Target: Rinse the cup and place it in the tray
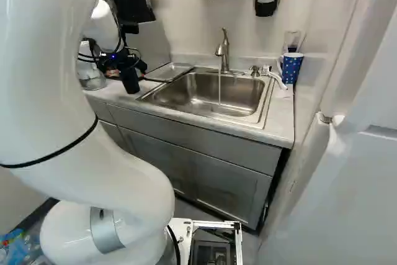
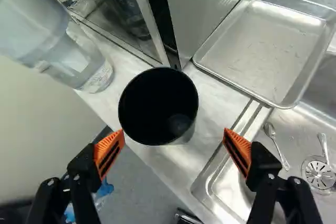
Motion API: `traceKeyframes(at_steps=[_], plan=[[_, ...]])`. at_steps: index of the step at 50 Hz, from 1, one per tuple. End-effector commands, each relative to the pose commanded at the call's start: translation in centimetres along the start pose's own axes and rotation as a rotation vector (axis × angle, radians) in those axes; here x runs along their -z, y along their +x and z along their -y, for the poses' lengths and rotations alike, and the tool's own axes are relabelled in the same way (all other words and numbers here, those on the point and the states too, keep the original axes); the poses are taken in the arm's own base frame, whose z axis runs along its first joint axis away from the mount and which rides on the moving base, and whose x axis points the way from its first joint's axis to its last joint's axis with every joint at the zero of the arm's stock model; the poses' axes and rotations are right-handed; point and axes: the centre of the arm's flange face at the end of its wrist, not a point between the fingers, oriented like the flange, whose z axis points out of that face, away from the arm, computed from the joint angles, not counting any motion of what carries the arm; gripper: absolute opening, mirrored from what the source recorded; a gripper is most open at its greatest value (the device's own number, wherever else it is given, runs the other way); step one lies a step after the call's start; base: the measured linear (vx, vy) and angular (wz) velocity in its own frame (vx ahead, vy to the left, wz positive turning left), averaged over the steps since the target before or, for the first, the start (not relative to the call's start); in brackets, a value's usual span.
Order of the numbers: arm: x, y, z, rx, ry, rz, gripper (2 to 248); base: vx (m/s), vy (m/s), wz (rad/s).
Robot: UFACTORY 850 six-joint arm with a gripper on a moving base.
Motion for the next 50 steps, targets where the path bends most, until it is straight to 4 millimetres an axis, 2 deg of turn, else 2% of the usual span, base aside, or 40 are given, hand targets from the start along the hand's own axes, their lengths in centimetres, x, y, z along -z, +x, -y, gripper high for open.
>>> traceKeyframes(at_steps=[15,50], plan=[[-0.2,0.1,-0.1,0.029,-0.009,-0.011,247,0.000,0.000,0.000],[-3.6,-1.8,-0.4,0.029,-0.018,0.024,247,0.000,0.000,0.000]])
